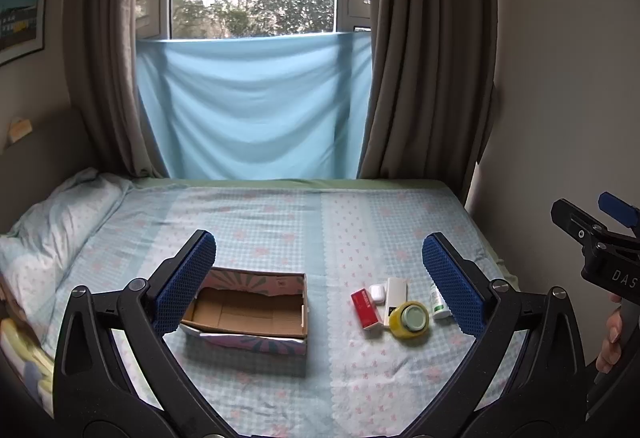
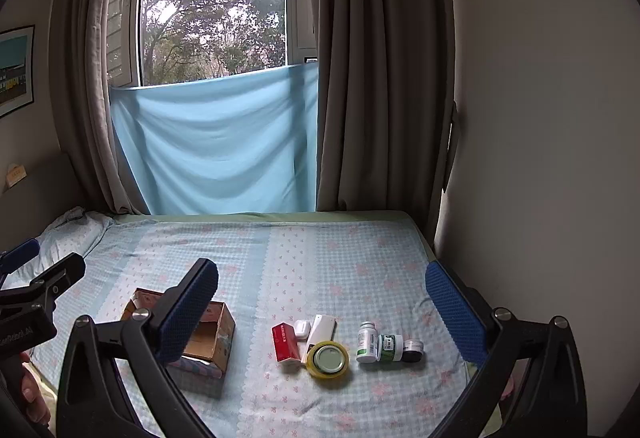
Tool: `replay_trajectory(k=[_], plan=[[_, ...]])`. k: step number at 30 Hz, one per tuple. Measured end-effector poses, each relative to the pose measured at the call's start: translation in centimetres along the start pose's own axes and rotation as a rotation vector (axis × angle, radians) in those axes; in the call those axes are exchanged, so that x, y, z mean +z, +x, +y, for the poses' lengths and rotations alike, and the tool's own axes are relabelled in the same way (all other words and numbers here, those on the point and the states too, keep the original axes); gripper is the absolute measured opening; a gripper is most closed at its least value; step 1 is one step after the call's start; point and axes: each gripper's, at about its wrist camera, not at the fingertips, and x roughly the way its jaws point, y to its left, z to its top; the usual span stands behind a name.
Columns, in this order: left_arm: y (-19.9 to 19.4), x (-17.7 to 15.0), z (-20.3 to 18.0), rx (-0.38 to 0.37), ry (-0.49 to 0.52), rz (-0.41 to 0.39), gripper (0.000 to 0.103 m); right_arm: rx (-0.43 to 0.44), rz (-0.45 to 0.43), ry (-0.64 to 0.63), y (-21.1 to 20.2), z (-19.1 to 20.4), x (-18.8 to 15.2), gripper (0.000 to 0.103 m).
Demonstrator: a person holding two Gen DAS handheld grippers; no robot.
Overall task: Organize rigid objects
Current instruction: 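Move both tools toward the objects beside the cardboard box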
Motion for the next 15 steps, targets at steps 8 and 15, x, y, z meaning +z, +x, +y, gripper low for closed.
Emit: replay_trajectory(k=[8,15], plan=[[0.20,0.09,0.29,0.006,-0.003,-0.002,0.103,0.008,0.000,0.003,0.28,0.06,0.07,0.103],[0.34,0.12,0.99,0.009,-0.019,-0.013,0.103,0.011,-0.003,0.002,0.35,0.26,0.09,0.103]])
